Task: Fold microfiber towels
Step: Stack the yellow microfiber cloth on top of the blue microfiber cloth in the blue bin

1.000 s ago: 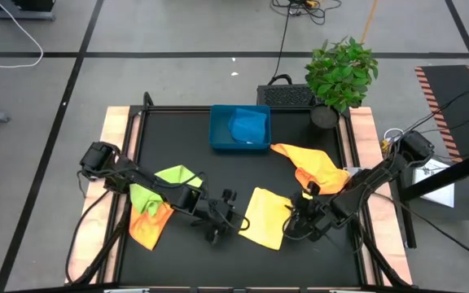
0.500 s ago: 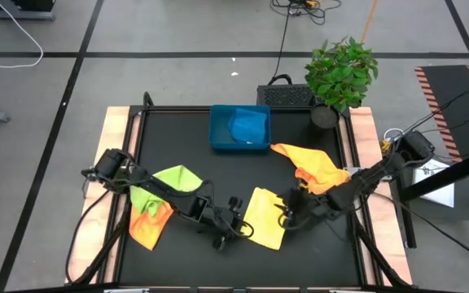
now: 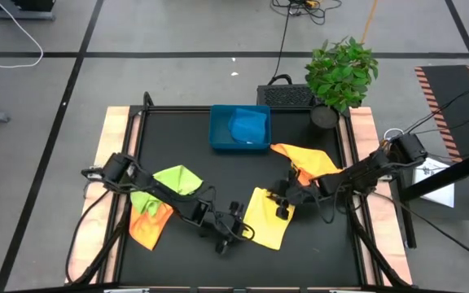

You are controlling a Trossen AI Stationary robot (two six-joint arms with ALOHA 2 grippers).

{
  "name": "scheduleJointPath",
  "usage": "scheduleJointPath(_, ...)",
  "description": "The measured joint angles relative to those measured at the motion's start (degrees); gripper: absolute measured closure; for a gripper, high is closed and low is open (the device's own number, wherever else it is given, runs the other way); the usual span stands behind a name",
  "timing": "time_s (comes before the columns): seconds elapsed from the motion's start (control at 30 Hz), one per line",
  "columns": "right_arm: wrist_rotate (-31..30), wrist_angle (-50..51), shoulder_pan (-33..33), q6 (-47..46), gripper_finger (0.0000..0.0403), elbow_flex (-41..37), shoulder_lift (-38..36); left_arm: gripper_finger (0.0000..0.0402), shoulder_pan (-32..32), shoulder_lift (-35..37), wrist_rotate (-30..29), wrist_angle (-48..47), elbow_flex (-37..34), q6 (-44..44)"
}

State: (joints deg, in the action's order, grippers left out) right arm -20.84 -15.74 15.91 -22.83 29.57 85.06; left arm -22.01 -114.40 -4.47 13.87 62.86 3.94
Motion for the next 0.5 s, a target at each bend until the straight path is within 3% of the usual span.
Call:
scheduleJointPath(0.17,0.0,0.0,-2.8,0.0,0.0305,-2.3,0.2,0.0289,-0.1,-2.8,0.0,-0.4,0.0,-0.3)
scheduleJointPath(0.5,0.0,-0.4,-5.5,-0.4,0.0305,-3.9,0.2,0.0289,-0.5,-0.8,0.0,-7.5,0.0,-1.9)
